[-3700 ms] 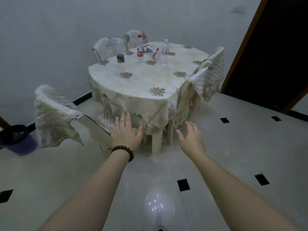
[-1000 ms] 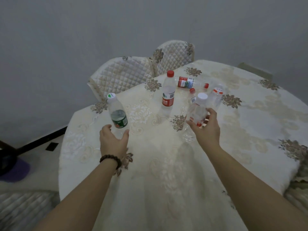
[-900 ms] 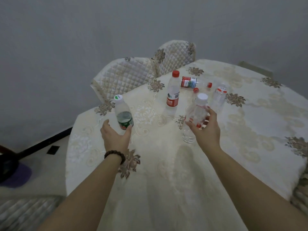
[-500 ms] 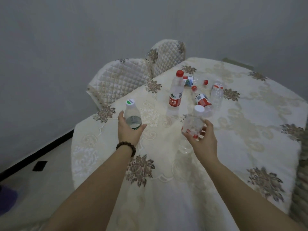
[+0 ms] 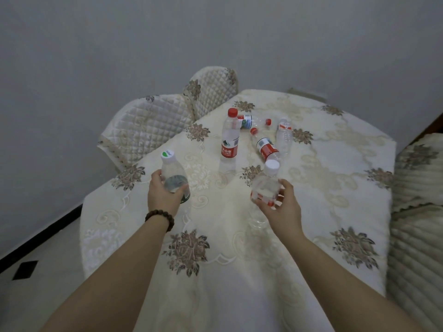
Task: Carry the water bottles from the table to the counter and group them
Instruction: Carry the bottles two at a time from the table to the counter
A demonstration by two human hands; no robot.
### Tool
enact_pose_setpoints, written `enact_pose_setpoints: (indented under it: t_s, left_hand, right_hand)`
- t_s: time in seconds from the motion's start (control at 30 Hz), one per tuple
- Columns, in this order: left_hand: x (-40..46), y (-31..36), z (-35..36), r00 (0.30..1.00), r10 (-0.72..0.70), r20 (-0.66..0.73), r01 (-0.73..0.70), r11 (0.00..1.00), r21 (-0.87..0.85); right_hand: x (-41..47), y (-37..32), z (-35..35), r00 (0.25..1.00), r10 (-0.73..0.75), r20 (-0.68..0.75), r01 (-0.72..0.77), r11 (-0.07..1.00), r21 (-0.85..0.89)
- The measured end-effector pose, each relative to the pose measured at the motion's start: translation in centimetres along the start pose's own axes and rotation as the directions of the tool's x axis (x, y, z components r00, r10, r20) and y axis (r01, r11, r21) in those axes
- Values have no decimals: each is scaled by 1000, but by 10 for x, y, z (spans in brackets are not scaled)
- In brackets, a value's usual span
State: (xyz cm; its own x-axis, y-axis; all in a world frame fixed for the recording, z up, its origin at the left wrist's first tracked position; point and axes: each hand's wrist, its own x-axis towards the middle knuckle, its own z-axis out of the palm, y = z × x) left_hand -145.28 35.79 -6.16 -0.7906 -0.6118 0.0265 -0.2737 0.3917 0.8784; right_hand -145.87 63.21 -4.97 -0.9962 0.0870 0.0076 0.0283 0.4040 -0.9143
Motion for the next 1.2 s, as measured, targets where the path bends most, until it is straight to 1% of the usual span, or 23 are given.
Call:
enact_pose_setpoints:
  t_s: [0.13, 0.23, 0.3, 0.4, 0.53, 0.63, 0.7, 0.9, 1.07, 1.2]
  left_hand:
    - [-16, 21, 4, 995, 86, 43, -85, 996, -18]
    - [-36, 41, 17, 980, 167, 106, -162, 985, -54]
    - [-52, 57, 29, 966, 202, 159, -189, 978, -90]
    - [-79, 81, 53, 937, 259, 234, -232, 963, -137]
    - [-122, 114, 90, 876, 315, 365, -259, 946, -195]
    - [-156, 137, 116, 798, 398, 454, -324, 917, -235]
    - [-179, 156, 130, 741, 464, 485, -381, 886, -265]
    - [-267, 211, 156, 573, 597, 561, -469, 801, -372]
    - [-358, 242, 163, 402, 687, 606, -472, 722, -505]
    - [-443, 254, 163, 276, 740, 613, -479, 659, -580]
  right_hand:
    - [-6, -5, -15, 1000, -3, -31, 3, 1000, -7]
    - [-15, -9, -31, 996, 3, -88, -2, 1000, 11]
    - [-23, -11, -46, 991, 10, -131, -8, 1000, 12]
    - [-38, -14, -72, 976, 19, -215, -19, 1000, 1]
    - [-61, -14, -114, 933, 54, -355, -56, 998, 5]
    - [-79, -12, -150, 880, 67, -471, -68, 998, 13]
    - [-95, -14, -179, 839, 61, -540, -65, 998, 11]
    - [-162, -18, -266, 689, 64, -722, -103, 995, -10]
    - [-241, -10, -328, 535, 75, -842, -177, 984, -25]
    - [-322, 3, -369, 422, 104, -901, -247, 969, -4]
